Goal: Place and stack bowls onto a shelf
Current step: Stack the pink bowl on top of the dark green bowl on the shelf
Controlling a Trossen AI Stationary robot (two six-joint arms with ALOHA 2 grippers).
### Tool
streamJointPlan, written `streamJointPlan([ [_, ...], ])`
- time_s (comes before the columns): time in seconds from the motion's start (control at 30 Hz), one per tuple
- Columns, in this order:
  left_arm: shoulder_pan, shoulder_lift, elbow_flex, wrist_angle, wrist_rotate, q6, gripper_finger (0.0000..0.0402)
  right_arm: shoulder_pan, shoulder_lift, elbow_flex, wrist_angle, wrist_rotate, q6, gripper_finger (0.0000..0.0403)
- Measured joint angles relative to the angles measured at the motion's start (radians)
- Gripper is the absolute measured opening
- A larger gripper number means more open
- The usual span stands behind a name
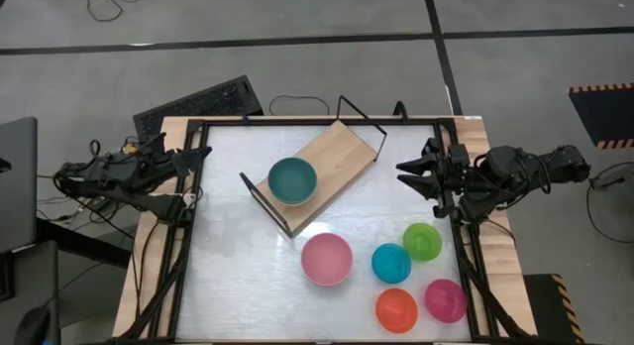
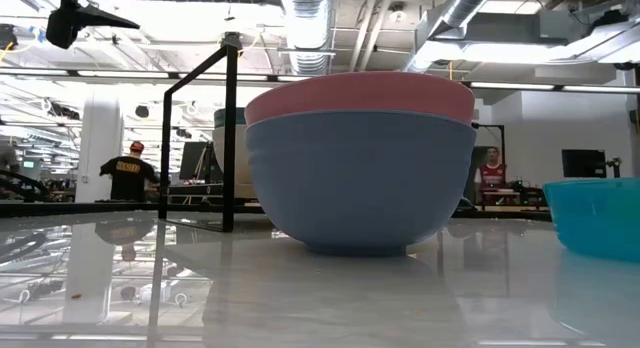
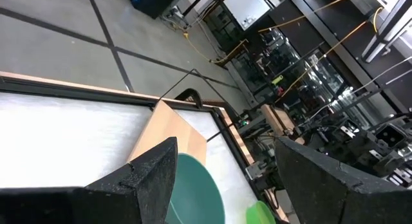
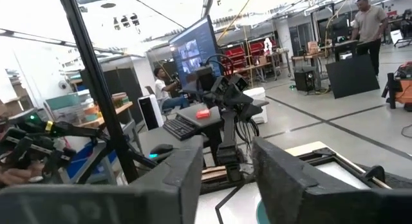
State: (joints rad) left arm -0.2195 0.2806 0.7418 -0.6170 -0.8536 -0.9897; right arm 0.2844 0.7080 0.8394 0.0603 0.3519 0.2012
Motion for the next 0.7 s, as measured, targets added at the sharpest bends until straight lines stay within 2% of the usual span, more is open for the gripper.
streamJointPlan([
  [0.23,0.0,0.0,0.0,-0.002,-0.05,0.0,0.0245,0.004,0.0,0.0,-0.001,-0.009,0.001,0.021],
  [0.53,0.0,0.0,0.0,-0.003,-0.137,0.014,0.0245,0.003,-0.002,0.0,0.037,-0.01,0.042,0.0213],
  [0.7,0.0,0.0,0.0,-0.003,-0.138,-0.029,0.0245,0.003,-0.004,0.0,0.113,-0.011,0.026,0.0213],
])
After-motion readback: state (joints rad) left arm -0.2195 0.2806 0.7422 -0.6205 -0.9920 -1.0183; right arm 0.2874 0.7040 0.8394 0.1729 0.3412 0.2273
